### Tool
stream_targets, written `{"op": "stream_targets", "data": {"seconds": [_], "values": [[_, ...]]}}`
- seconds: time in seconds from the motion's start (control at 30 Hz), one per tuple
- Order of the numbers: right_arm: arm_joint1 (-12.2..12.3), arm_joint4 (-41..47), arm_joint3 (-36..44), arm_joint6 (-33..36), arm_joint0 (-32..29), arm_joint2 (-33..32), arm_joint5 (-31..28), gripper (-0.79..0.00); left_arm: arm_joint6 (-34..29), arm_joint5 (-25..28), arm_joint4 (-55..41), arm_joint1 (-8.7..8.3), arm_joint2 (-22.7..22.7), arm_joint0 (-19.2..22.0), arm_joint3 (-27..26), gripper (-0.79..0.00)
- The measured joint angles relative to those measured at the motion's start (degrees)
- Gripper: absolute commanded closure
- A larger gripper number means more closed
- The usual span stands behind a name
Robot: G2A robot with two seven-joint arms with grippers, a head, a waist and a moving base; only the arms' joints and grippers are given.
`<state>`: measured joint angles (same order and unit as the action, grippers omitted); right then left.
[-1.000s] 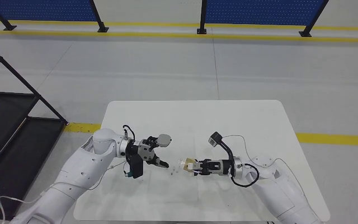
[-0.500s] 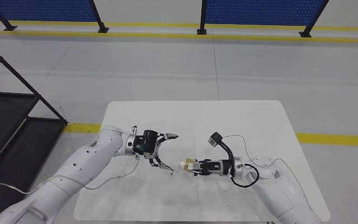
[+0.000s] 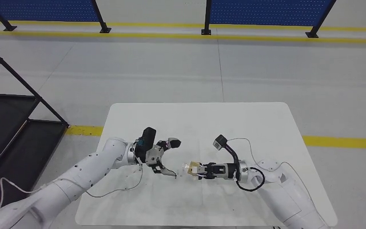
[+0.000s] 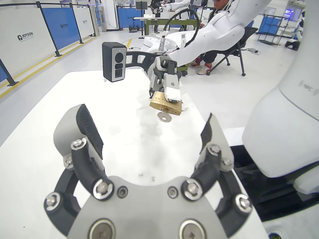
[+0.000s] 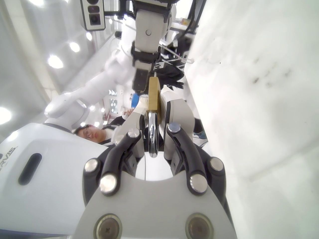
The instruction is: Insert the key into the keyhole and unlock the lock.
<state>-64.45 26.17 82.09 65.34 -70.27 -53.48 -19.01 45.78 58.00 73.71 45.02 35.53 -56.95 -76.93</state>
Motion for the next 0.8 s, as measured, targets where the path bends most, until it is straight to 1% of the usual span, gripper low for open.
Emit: {"op": "stream_targets", "data": {"seconds": [0.13,0.23,0.33,0.43,0.47,0.53,0.57,0.67,0.8], "values": [[0.0,0.0,0.0,0.0,0.0,0.0,0.0,0.0,-0.67,-0.19,-0.88,0.06,0.04,-0.44,0.26,-0.785],[0.0,0.0,0.0,0.0,0.0,0.0,0.0,0.0,-4.43,-0.01,-7.14,0.13,-1.48,-1.09,-0.01,-0.785],[0.0,0.0,0.0,0.0,0.0,0.0,0.0,0.0,-7.76,0.01,-15.04,-0.63,-4.92,-0.13,-1.66,-0.785],[0.0,0.0,0.0,0.0,0.0,0.0,0.0,0.0,-15.1,0.0,-24.87,-2.07,-9.87,2.35,-2.73,-0.785],[0.0,0.0,0.0,0.0,0.0,0.0,0.0,0.0,-19.37,0.0,-30.1,-2.71,-12.01,3.55,-3.08,-0.785],[0.0,0.0,0.0,0.0,0.0,0.0,0.0,0.0,-26.38,0.0,-39.49,-3.64,-14.94,5.74,-4.48,-0.785],[0.0,0.0,0.0,0.0,0.0,0.0,0.0,0.0,-31.55,0.0,-45.9,-4.25,-16.48,7.38,-5.3,-0.785],[0.0,0.0,0.0,0.0,0.0,0.0,0.0,0.0,-43.19,0.0,-60.7,-5.6,-18.63,10.67,-6.96,-0.785],[0.0,0.0,0.0,0.0,0.0,0.0,0.0,0.0,-56.13,0.0,-75.82,-6.8,-19.65,12.66,-7.43,-0.785]]}}
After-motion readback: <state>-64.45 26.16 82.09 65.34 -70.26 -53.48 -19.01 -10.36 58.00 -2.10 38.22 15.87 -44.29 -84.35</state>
